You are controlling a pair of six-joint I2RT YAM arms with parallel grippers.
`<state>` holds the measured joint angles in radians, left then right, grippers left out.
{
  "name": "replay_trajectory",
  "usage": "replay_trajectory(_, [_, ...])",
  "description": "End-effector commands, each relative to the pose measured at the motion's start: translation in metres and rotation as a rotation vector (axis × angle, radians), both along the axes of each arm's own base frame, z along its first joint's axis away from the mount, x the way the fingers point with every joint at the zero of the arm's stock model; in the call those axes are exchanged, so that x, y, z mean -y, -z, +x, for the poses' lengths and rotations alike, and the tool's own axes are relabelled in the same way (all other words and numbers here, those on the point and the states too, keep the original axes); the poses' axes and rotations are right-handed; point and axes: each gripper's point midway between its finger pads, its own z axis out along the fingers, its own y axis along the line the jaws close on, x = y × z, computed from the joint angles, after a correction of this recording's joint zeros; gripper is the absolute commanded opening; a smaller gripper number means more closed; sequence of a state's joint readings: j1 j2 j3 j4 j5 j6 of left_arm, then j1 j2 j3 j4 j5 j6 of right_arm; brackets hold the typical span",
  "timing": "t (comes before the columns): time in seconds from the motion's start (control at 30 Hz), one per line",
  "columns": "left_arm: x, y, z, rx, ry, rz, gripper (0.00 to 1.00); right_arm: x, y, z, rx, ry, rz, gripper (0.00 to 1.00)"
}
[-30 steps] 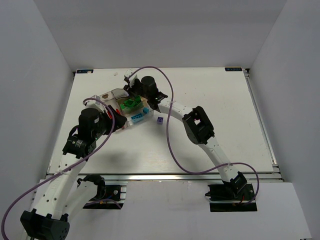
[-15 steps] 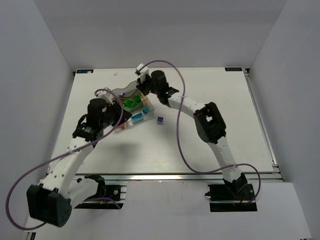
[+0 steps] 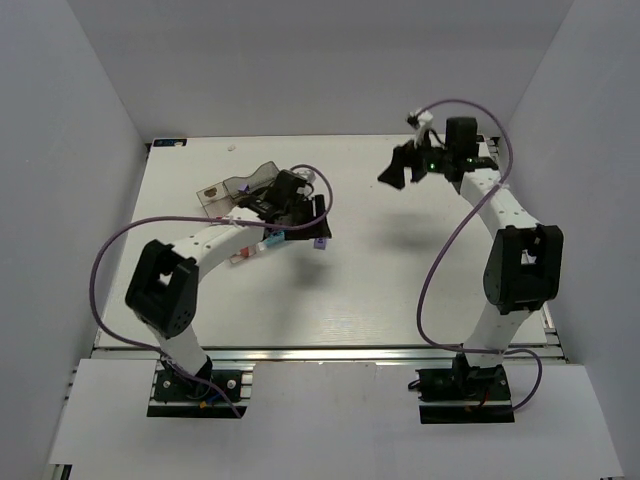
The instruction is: Sort the legos into containers by color
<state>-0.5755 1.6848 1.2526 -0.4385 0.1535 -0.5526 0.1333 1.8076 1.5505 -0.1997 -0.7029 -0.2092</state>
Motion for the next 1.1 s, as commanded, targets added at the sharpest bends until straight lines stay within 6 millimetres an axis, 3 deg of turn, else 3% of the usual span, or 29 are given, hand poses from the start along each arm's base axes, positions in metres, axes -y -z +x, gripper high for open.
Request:
replay_trajectory(0.0, [0.002,0.017,-0.002,0.005,0.023,0.170,0.72,-0.008,0.033,-0.067,-0.131,-0.164,0.016,0.89])
replay_trajectory(0.13, [-0.001,0.026,0.014,0.031,-0.009,0.328,0.74,-0.005,0.037,-0.083,-0.129,-0.173,0.035,0.89])
replay_trajectory(0.33, [-0.003,0.037,0.032,0.095,-0.011,0.470,0.77,-0.004,0.038,-0.084,-0.157,-0.162,0.060,0.89])
replay_trajectory(0.57, [0.004,0.053,0.053,0.130,-0.004,0.518,0.78,-0.005,0.039,-0.080,-0.181,-0.165,0.069,0.89])
replay_trajectory(0.83, [0.015,0.076,0.059,0.104,0.024,0.514,0.77,-0.002,0.038,-0.077,-0.175,-0.148,0.056,0.89])
replay_trajectory(0.97, [0.013,0.082,0.058,0.094,0.022,0.526,0.70,-0.001,0.040,-0.077,-0.181,-0.143,0.054,0.89])
replay_trajectory(1.07, [0.015,0.079,0.059,0.100,0.021,0.514,0.59,-0.002,0.041,-0.077,-0.184,-0.145,0.054,0.89])
